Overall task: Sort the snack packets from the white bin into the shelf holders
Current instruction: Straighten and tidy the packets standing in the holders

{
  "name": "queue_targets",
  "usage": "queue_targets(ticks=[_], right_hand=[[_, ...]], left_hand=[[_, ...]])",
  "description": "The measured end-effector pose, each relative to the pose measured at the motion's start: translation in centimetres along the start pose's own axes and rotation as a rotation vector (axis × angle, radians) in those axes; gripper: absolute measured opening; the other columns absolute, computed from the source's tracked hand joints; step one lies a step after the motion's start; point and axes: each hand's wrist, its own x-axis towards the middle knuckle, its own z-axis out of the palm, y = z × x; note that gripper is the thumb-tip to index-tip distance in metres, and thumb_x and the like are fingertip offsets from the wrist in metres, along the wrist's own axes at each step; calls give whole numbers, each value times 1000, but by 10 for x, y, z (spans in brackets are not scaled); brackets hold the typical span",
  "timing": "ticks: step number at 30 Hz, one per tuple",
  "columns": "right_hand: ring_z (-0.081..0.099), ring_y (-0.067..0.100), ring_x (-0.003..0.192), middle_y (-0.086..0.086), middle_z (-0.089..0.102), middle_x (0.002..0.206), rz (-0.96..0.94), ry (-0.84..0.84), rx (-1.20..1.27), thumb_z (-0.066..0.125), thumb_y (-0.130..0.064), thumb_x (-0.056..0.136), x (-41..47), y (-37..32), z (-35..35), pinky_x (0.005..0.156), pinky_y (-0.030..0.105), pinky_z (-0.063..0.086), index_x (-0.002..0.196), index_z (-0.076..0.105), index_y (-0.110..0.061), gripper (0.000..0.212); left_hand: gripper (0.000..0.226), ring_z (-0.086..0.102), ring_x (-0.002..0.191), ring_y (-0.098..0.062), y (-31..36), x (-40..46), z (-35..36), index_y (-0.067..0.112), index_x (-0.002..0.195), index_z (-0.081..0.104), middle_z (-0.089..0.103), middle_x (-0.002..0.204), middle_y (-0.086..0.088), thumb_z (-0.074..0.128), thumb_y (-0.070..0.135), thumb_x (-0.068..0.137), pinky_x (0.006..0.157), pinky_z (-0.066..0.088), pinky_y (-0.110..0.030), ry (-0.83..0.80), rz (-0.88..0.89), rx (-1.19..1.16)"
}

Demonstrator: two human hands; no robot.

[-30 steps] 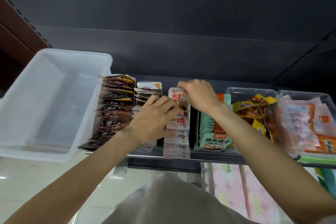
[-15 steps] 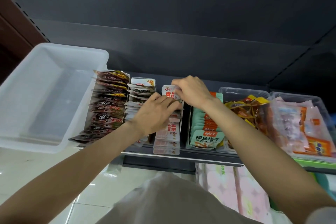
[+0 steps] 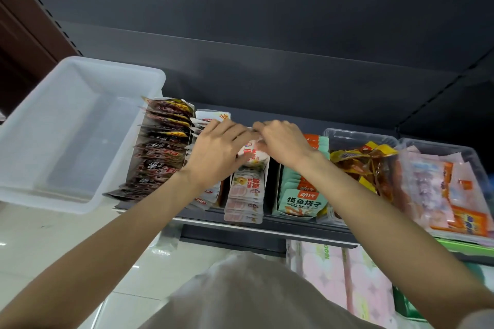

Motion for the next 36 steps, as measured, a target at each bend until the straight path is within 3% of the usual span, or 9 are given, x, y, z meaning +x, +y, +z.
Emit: queue_targets(ticks=[4,8,11,15,20,25,33,36], right_hand=[[63,30,93,10,66,101,-6,10,50,50,-14,93,1,0,-4,67,30,40,114,55,-8,22],[64,31,91,10,66,97,-4,5,67,53,-17,92,4,2,-3,70,35,47,109,56,-8,20],[64,30,90,9,67,97,7,3,66,54,-16,91,5,5,-1,70,35,47,110,57,-9,20],[65,29,90,10,67,98,3,9,79,54,-16,92,7,5,0,69,34,48,111,57,-9,21],[65,27,89,10,68,100,4,7,94,54,-16,91,8,6,1,68,32,47,109,58,-10,19],[64,28,88,9,67,96,14,-9,104,55,-16,89,8,8,1,68,34,48,105,57,-10,17],[64,27,87,9,67,97,-1,-12,107,55,-17,88,10,9,2,67,33,46,105,58,-11,18],[63,27,88,8,67,98,-3,-16,103,56,-18,89,11,11,4,70,35,49,107,58,-11,19]], left_hand=[[46,53,98,-14,2,-29,-15,24,108,63,63,104,6,69,52,72,84,41,-29,-359,115,-214],[53,57,96,-16,5,-33,-15,24,111,64,66,102,4,73,52,67,84,45,-32,-555,112,-199],[51,58,97,-16,12,-26,-16,25,116,63,66,104,4,72,48,71,86,42,-30,-582,154,-210],[42,57,103,-13,9,-19,-19,26,120,61,65,110,5,67,43,82,93,45,-33,-616,84,-347],[52,48,116,-14,9,-15,-11,26,132,50,54,127,4,63,42,84,99,37,-30,-732,170,-177],[53,50,111,-15,17,-12,-13,25,135,45,53,125,4,55,45,86,86,44,-31,-776,158,-117],[51,49,114,-15,10,-16,-11,24,132,49,54,124,4,60,44,86,86,45,-30,-763,152,-134],[30,62,91,-19,11,-18,-6,17,113,62,64,101,-1,64,26,84,70,54,-33,-579,195,-105]])
